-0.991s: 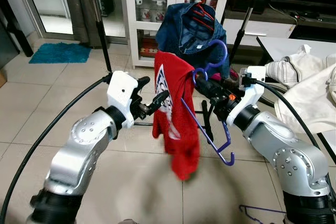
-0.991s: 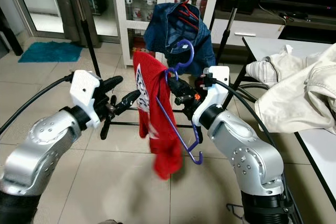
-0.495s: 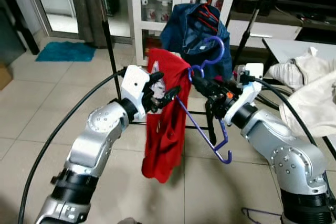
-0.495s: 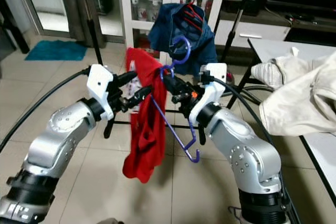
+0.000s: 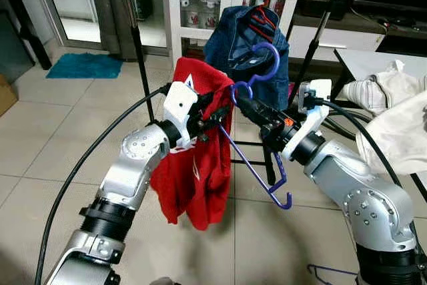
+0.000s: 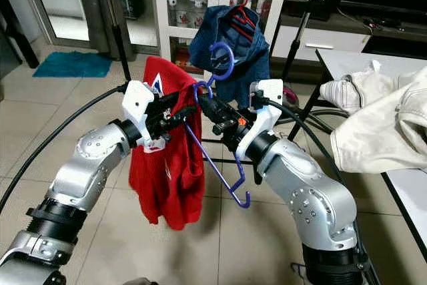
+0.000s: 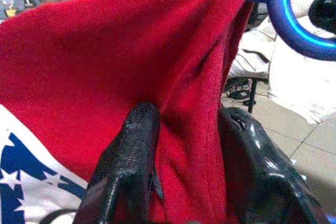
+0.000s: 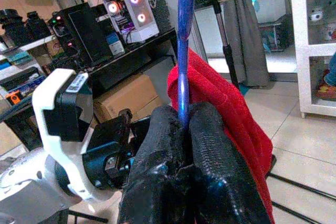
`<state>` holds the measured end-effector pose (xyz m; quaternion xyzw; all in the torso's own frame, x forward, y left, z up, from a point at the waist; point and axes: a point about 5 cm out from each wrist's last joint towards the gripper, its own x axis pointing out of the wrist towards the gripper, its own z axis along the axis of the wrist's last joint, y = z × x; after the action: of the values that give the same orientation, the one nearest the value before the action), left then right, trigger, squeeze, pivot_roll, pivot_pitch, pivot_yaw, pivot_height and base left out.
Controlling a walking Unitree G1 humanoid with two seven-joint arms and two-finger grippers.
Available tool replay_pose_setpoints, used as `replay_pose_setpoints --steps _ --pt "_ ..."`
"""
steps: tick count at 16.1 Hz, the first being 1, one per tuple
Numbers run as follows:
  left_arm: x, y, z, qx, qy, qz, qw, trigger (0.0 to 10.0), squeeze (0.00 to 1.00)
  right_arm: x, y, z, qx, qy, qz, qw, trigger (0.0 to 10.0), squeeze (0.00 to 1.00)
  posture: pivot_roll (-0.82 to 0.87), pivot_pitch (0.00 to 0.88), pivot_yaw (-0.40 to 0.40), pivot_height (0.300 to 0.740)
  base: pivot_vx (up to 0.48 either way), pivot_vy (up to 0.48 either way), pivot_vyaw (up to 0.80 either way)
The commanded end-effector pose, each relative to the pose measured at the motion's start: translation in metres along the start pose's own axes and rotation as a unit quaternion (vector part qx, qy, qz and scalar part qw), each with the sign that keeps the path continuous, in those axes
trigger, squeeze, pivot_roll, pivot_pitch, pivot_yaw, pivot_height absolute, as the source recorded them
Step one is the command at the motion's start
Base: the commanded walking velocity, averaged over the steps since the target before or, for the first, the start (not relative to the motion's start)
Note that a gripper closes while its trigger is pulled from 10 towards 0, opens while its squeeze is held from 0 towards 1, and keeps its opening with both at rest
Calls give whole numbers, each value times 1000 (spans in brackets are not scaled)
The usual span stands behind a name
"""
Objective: Hang hanger
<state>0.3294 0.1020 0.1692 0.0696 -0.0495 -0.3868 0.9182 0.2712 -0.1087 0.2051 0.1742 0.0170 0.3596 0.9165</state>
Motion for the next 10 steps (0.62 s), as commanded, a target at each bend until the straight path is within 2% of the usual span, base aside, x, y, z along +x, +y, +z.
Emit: replay_pose_setpoints --steps 1,10 --pt "4 -1 3 13 -3 -4 1000 0 0 -1 5 9 -4 -17 17 1000 10000 0 -61 0 -26 740 0 0 0" --pt "-7 9 3 -1 -35 58 998 0 0 0 -3 7 4 -12 -6 1000 10000 0 -50 0 -44 740 0 0 0"
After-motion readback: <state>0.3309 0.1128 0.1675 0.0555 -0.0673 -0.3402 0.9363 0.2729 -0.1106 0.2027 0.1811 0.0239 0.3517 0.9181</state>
